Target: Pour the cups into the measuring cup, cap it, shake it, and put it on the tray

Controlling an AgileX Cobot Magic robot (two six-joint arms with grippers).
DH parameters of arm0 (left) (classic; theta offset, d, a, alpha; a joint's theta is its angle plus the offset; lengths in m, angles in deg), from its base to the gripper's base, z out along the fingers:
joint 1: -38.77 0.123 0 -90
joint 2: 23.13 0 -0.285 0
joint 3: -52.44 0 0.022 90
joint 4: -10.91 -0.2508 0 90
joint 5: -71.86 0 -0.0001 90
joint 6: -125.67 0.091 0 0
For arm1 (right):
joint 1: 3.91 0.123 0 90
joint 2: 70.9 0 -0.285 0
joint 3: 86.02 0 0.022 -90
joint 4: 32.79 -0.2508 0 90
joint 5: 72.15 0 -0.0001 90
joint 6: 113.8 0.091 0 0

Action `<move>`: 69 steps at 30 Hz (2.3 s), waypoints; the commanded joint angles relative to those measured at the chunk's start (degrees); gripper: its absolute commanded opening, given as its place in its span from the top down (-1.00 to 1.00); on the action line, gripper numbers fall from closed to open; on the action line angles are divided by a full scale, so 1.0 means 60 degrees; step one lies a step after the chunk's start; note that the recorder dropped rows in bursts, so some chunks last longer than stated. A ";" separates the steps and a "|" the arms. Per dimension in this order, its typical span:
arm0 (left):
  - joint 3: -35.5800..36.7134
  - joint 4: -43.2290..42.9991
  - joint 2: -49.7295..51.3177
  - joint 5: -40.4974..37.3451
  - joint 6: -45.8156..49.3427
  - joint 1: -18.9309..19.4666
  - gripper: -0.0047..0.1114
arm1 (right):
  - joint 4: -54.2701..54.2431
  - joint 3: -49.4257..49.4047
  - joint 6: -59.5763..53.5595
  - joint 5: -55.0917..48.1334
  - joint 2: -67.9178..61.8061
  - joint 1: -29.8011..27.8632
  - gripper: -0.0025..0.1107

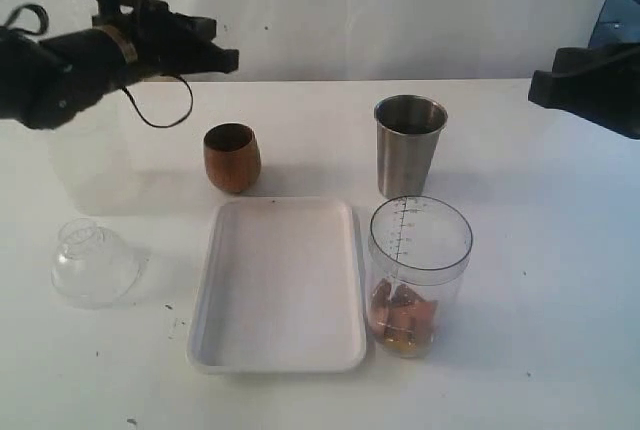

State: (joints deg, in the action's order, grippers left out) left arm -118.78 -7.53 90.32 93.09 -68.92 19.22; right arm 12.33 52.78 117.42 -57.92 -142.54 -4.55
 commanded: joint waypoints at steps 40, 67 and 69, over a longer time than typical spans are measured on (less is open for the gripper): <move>0.7617 0.2202 -1.6634 -0.6044 0.0845 -0.0010 0.91 | 0.0020 -0.0011 0.0003 -0.0009 0.0068 -0.0067 0.96; 0.8720 0.2230 -1.7040 -0.6251 0.1817 0.0228 0.91 | 0.0020 -0.0011 0.0003 -0.0009 0.0068 -0.0067 0.96; 0.9178 0.2355 -1.7333 -0.6182 0.1873 0.0594 0.91 | 0.0020 -0.0011 0.0003 0.0011 0.0068 -0.0067 0.96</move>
State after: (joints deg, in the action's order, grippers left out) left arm -66.23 5.47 -12.02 54.59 -58.95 21.06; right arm 12.33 52.78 117.42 -57.92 -142.54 -4.55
